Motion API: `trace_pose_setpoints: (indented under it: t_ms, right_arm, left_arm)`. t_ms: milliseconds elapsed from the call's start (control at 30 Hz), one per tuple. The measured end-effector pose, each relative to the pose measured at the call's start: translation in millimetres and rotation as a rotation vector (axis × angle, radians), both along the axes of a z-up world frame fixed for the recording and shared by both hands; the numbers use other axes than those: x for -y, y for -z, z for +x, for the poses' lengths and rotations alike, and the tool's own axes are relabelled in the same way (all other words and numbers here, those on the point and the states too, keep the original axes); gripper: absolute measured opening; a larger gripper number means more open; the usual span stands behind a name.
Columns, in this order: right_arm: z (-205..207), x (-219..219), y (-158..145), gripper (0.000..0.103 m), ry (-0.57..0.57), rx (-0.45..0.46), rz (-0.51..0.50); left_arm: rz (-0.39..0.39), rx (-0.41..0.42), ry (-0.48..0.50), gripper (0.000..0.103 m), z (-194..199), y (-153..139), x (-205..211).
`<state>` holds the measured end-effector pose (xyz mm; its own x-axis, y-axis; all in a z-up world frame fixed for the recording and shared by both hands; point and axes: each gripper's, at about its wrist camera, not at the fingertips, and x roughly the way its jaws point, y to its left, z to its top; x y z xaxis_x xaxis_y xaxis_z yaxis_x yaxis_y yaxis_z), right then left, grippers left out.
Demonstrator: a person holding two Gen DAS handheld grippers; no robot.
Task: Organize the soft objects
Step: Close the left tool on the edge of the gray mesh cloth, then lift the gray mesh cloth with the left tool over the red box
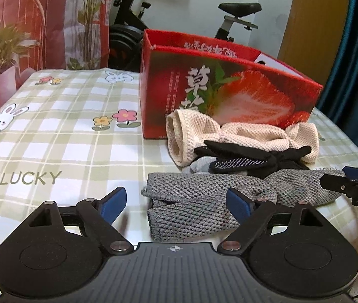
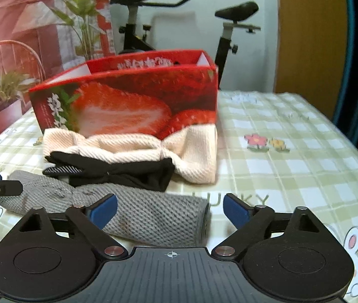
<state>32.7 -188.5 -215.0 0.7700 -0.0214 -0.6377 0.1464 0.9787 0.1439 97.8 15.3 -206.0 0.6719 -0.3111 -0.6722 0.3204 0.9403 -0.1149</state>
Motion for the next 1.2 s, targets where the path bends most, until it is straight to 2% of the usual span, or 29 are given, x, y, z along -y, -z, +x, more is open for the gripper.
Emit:
trace_pose_setpoints:
  t_ms: [67,133,233,300,400,467,533,600,633,667,767,967,1100,1200]
  right_arm:
    - [3.4,1.5,6.1,0.077,-0.003,-0.018,0.018]
    - [6.1,2.3,11.1,0.073,-0.010,-0.030,0.026]
    - [8.6,2.8,16.1,0.066,-0.019,-0.039,0.046]
    - [8.5,1.5,16.6,0.064,-0.028,-0.034,0.045]
    - [9.6,0.2,16.1,0.051,-0.050,-0.033,0.063]
    - [10.2,-2.9,14.8,0.041,-0.069,-0.032,0.057]
    - [10.2,-4.0,12.5,0.034,-0.083,-0.029,0.056]
    - [9.1,-4.0,9.4,0.026,-0.093,-0.024,0.064]
    - [8.5,-3.8,7.7,0.022,-0.098,-0.021,0.069]
    - [7.4,-3.5,5.5,0.018,-0.104,-0.017,0.076]
    - [3.7,-2.6,-4.6,0.014,-0.121,0.007,0.097]
    - [0.7,-2.9,-36.5,0.013,-0.163,0.077,0.090]
    - [5.5,-3.2,-61.2,0.013,-0.201,0.130,0.077]
    - [15.2,-4.4,-77.1,0.013,-0.232,0.159,0.061]
  left_arm:
    - [-0.002,-0.009,0.000,0.082,3.0,3.8,1.1]
    - [-0.011,-0.021,0.006,0.074,4.9,7.7,1.6]
    - [-0.026,-0.046,0.009,0.069,7.1,13.7,2.1]
    - [-0.035,-0.046,0.006,0.069,6.3,15.2,1.3]
    - [-0.039,-0.045,0.008,0.067,5.9,16.4,1.7]
    - [-0.043,-0.046,0.022,0.059,4.9,16.4,3.1]
    - [-0.034,-0.040,0.029,0.037,3.3,15.6,4.8]
    - [-0.040,-0.031,0.040,0.021,1.7,13.7,4.8]
    - [-0.042,-0.022,0.046,0.017,-0.1,11.6,4.9]
    - [-0.040,-0.010,0.050,0.016,-2.2,9.5,5.3]
    - [-0.035,0.029,0.054,0.014,-9.2,-0.5,5.3]
    - [-0.064,0.123,0.079,0.014,-16.5,-39.1,1.3]
    - [-0.096,0.140,0.061,0.014,-10.6,-56.6,-3.8]
    - [-0.081,0.153,0.067,0.014,-0.6,-67.2,2.3]
